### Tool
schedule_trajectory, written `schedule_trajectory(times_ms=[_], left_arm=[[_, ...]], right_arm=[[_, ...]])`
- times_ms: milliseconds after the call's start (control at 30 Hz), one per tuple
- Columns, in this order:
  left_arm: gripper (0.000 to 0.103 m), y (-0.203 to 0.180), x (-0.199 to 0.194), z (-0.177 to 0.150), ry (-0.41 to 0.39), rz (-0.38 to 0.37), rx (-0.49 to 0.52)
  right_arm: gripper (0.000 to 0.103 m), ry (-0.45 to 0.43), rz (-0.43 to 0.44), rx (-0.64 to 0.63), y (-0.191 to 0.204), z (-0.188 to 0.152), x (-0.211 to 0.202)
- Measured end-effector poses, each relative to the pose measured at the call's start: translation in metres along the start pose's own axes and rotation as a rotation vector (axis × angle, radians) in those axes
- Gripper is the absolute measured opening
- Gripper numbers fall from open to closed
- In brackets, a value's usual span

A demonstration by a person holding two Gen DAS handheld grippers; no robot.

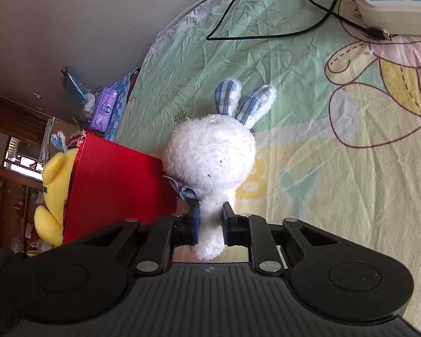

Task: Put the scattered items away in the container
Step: 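Lower the right gripper onto the bunny's body and close on it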

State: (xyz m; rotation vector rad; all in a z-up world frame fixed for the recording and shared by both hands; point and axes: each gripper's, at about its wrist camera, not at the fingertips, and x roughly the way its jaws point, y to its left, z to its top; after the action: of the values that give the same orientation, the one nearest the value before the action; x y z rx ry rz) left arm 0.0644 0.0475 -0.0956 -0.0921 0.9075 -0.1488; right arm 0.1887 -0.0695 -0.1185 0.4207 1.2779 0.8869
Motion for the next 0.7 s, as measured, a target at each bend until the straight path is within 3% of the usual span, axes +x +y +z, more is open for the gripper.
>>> schedule_trajectory(times_ms=[200, 333, 567, 700], left_arm=[[0.099, -0.009, -0.027, -0.010, -0.016, -0.149, 0.028], [0.101, -0.003, -0.047, -0.005, -0.073, -0.168, 0.011], [0.100, -0.009, -0.030, 0.002, -0.037, -0.267, 0.010], [0.100, -0.022, -0.011, 0.005, -0.011, -0.273, 0.036]], right_arm=[[0.008, -0.014, -0.041, -0.001, -0.015, -0.012, -0.025], [0.008, -0.004, -0.045, -0.007, -0.021, -0.026, -0.043], [0.008, 0.022, -0.068, -0.006, -0.034, -0.053, -0.065], [0.018, -0.030, -0.089, 0.051, -0.051, -0.060, -0.081]])
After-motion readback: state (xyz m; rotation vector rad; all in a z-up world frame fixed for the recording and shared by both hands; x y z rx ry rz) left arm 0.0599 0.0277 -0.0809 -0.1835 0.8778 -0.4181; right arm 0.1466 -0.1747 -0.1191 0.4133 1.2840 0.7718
